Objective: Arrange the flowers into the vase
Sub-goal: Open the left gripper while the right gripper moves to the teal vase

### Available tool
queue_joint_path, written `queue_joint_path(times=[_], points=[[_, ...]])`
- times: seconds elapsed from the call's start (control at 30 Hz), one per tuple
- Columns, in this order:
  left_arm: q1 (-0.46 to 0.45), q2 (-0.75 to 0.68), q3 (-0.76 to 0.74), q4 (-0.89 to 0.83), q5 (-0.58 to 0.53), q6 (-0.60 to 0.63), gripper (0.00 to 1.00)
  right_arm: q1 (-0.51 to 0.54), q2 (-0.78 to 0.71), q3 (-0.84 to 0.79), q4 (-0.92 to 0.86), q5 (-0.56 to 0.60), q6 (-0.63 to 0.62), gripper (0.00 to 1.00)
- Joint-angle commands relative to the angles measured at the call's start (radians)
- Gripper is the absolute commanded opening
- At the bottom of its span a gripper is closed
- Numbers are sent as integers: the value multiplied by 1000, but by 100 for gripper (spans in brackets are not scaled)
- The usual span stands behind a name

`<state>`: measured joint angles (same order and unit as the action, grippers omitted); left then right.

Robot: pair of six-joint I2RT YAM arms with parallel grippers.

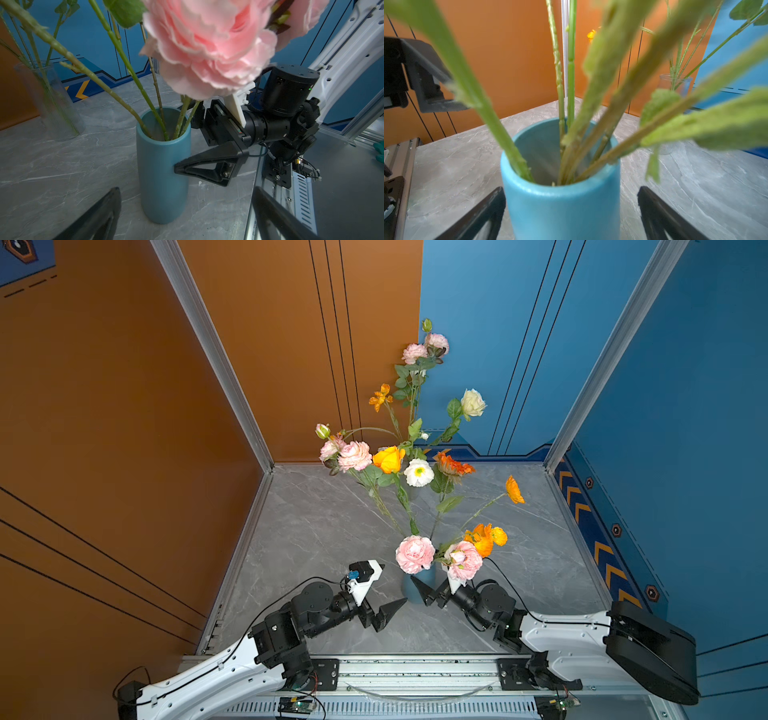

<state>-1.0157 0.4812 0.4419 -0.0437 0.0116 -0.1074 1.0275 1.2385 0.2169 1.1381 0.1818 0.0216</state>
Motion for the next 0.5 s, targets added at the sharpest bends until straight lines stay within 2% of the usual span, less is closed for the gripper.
queue_joint_path(times=[0.0, 0.47], points=[[0, -28, 1, -57, 1, -17, 98, -15, 27, 27, 112, -22, -9, 100], [0, 8, 7, -41, 24, -1, 98, -44, 130, 75, 167, -82, 52, 100]])
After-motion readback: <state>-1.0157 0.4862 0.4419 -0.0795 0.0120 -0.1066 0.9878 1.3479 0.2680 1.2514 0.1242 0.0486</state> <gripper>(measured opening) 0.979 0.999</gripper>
